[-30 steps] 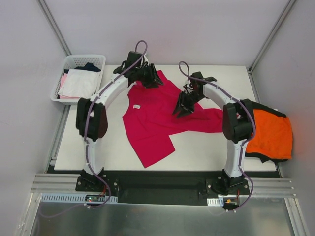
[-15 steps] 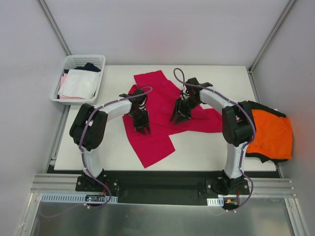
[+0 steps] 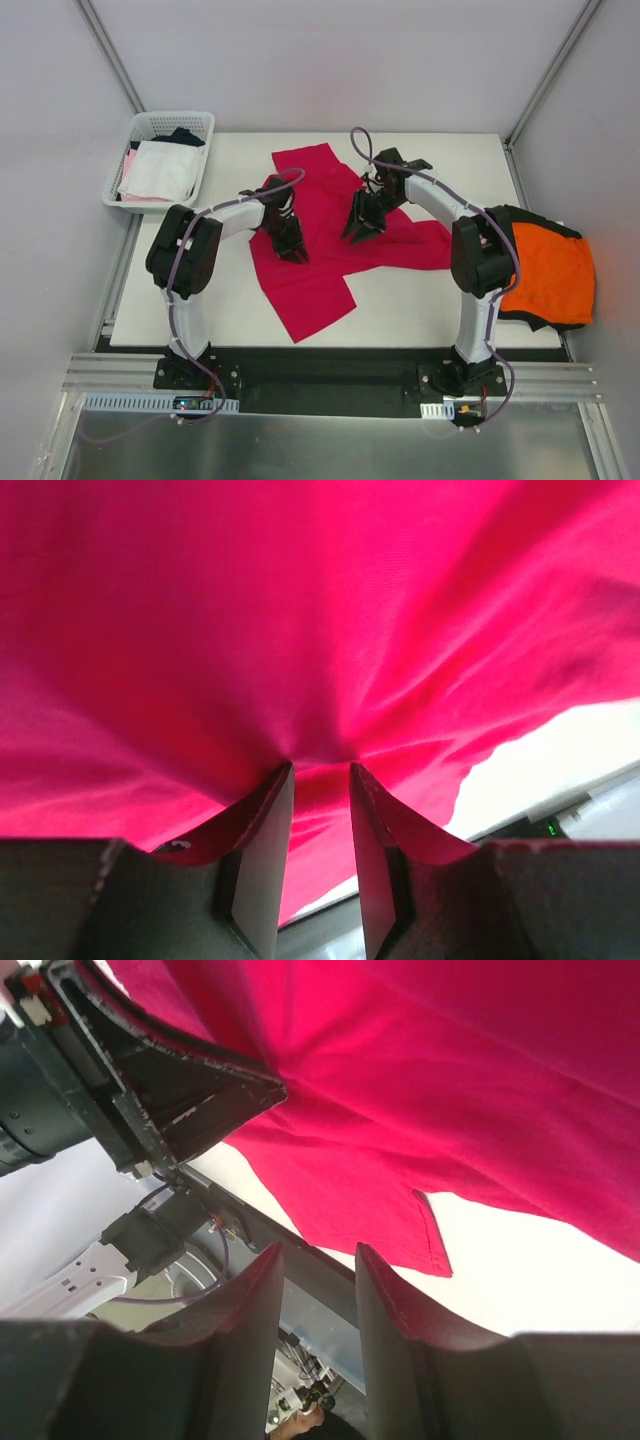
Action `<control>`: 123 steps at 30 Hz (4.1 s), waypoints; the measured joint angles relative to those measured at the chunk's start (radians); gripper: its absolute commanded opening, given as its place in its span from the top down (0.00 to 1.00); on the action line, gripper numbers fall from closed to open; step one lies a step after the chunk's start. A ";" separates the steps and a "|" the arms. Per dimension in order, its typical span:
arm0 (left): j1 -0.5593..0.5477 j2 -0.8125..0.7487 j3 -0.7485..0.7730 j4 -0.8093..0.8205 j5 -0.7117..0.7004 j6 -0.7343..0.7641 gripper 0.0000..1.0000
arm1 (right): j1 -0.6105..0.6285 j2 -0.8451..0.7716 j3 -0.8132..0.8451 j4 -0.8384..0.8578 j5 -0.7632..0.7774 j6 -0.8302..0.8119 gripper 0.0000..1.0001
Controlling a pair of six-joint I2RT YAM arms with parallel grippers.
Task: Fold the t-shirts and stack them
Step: Flatten the tshirt out
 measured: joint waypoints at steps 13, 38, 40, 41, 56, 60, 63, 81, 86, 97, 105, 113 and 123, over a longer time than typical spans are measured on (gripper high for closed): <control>0.196 -0.241 -0.323 -0.114 0.015 -0.071 0.67 | 0.000 0.078 0.038 -0.016 -0.012 -0.006 0.62; 0.129 -0.121 0.169 -0.187 0.050 -0.061 0.65 | -0.369 0.059 -0.059 0.004 0.077 -0.087 0.57; 0.112 -0.077 0.173 -0.188 0.079 -0.060 0.65 | -0.352 0.076 -0.058 0.024 0.062 -0.087 0.57; 0.106 -0.066 0.172 -0.191 0.089 -0.060 0.65 | -0.343 0.086 -0.058 0.033 0.056 -0.086 0.57; 0.098 -0.054 0.161 -0.192 0.152 -0.037 0.65 | -0.184 0.236 -0.029 0.173 -0.125 -0.003 0.56; 0.098 -0.054 0.149 -0.192 0.155 -0.025 0.65 | -0.169 0.267 0.002 0.191 -0.160 0.023 0.64; 0.098 -0.054 0.142 -0.193 0.155 -0.017 0.65 | -0.153 0.281 0.013 0.215 -0.164 0.035 0.90; 0.098 -0.043 0.098 -0.195 0.118 0.000 0.65 | 0.036 0.243 0.085 0.109 -0.095 0.007 0.99; 0.098 -0.043 0.083 -0.179 0.097 -0.002 0.66 | 0.125 0.199 0.163 -0.011 -0.039 -0.058 0.98; 0.117 -0.050 0.029 -0.171 0.030 -0.039 0.65 | 0.207 0.153 0.239 -0.284 0.244 -0.164 0.98; 0.148 -0.054 0.026 -0.164 0.046 -0.085 0.65 | 0.251 0.158 0.141 -0.331 0.307 -0.189 0.58; 0.143 -0.006 0.167 -0.169 0.051 -0.078 0.65 | 0.198 0.178 0.146 -0.338 0.305 -0.197 0.46; 0.024 0.064 0.542 -0.080 0.085 0.030 0.83 | 0.000 0.127 0.200 -0.334 0.278 -0.199 0.50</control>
